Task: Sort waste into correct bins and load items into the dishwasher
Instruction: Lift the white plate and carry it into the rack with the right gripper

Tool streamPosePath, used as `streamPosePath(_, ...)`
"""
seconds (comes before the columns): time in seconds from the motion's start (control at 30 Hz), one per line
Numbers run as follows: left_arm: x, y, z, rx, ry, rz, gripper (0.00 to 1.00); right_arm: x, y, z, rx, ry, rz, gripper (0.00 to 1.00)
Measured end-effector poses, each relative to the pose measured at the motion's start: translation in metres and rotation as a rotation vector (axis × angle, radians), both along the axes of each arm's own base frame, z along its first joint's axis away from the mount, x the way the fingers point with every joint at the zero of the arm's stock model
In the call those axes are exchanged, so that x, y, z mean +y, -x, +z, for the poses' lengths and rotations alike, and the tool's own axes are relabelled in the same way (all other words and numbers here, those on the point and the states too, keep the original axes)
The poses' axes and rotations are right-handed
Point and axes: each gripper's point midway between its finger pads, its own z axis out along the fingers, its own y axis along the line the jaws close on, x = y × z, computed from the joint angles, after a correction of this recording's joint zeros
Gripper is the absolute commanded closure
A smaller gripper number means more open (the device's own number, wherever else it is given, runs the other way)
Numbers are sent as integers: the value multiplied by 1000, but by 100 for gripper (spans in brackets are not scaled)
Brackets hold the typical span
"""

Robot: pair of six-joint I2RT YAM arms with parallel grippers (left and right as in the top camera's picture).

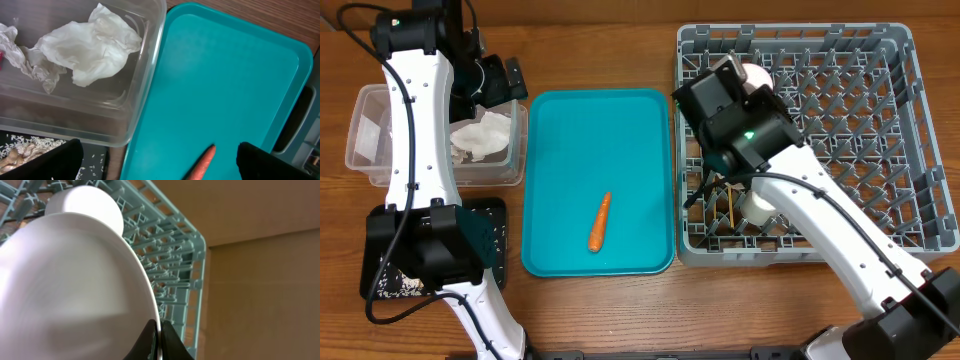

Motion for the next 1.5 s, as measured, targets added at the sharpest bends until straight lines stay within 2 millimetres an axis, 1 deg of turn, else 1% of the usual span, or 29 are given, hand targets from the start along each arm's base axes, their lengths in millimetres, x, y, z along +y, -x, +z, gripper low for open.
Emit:
streamPosePath(0.07, 0, 0, 0, 0, 0, 0, 0, 1, 0, -4, 14, -30, 1, 96)
streamPosePath(0.23, 0, 0, 0, 0, 0, 0, 0, 14, 1, -15, 46, -119, 31, 96)
streamPosePath(0.37, 0, 0, 0, 0, 0, 0, 0, 21, -1, -17, 42, -165, 42, 96)
streamPosePath(0.6, 0, 0, 0, 0, 0, 0, 0, 24, -1, -19, 35, -204, 28, 96)
streamPosePath(0.8, 0, 0, 0, 0, 0, 0, 0, 34, -8, -19, 8, -264, 41, 81)
streamPosePath(0.93, 0, 0, 0, 0, 0, 0, 0, 43, -11, -25, 18, -302, 54, 80)
streamPosePath(0.97, 0, 0, 0, 0, 0, 0, 0, 44, -12, -27, 23, -305, 55, 79)
streamPosePath(1.0, 0, 0, 0, 0, 0, 0, 0, 46, -13, -31, 34, -309, 57, 73)
streamPosePath(1.13, 0, 0, 0, 0, 0, 0, 0, 56, -17, -43, 59, -343, 74, 71)
streamPosePath(1.2, 0, 0, 0, 0, 0, 0, 0, 60, -19, -46, 55, -368, 69, 71)
streamPosePath(1.27, 0, 0, 0, 0, 0, 0, 0, 58, -19, -45, 28, -394, 29, 71)
streamPosePath(1.3, 0, 0, 0, 0, 0, 0, 0, 56, -20, -44, 9, -404, 1, 68)
streamPosePath(1.33, 0, 0, 0, 0, 0, 0, 0, 53, -20, -43, -11, -415, -28, 63)
streamPosePath(1.37, 0, 0, 0, 0, 0, 0, 0, 49, -21, -43, -28, -430, -58, 54)
streamPosePath(1.5, 0, 0, 0, 0, 0, 0, 0, 33, -23, -39, -69, -491, -141, 47)
